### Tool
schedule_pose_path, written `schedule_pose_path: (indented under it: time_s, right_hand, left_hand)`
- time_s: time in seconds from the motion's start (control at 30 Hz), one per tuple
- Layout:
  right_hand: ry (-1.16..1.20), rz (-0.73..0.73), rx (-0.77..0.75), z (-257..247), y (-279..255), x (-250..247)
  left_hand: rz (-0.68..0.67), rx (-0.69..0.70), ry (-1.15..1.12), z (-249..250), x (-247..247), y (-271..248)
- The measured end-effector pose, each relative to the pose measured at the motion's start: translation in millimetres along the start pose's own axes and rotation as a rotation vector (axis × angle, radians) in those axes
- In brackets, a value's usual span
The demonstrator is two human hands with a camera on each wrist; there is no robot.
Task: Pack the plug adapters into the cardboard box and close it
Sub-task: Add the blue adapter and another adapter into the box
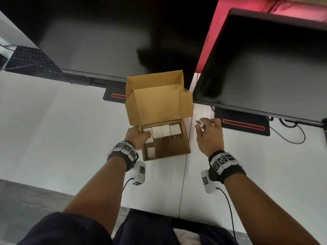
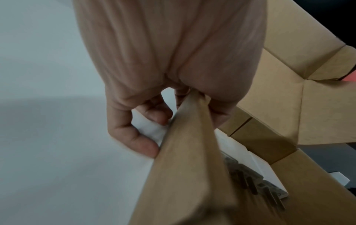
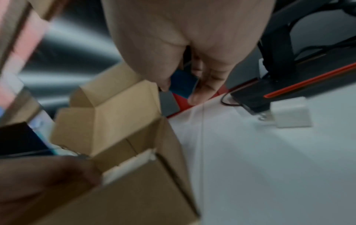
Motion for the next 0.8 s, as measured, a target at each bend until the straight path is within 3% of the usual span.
schedule_pose_path:
  time_s: [0.1,0.23,0.37,0.47,0.8]
  right_hand:
    - [0.161,0.006,-0.183,-30.0,-14.9,-8.9]
    - [0.187,-0.307,-0.251,-66.0,-26.3,3.4]
    - [0.075,-0.571,-0.177,-79.6,-29.1,34.4]
    - [-0.06,-0.609,-0.141,-82.5,-25.1,53.2]
    - [-0.201,-0.625,0.016,-77.6,-22.9,83.4]
  left_hand:
    - [-0.007,0.0,-0.008,-0.2,-0.5,0.3]
    - [0.0,-0.002,-0.02,-1.1,0.3,2.0]
    - [0.024,0.032,0.001,-9.6,2.6,14.7]
    - [0.029,0.043,0.027,-12.5,2.8,19.0]
    - [-0.002,0.028,-0.015,-11.7,1.7,14.5]
Point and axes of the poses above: each hand's wrist, its own y-axis towards the middle knuckle, its own x-axis out of the palm, z = x × y, the point moved 1 cm from there along y, towards the middle knuckle, and after that the axes turned 1 degree about -z, right-handed, at the moved point
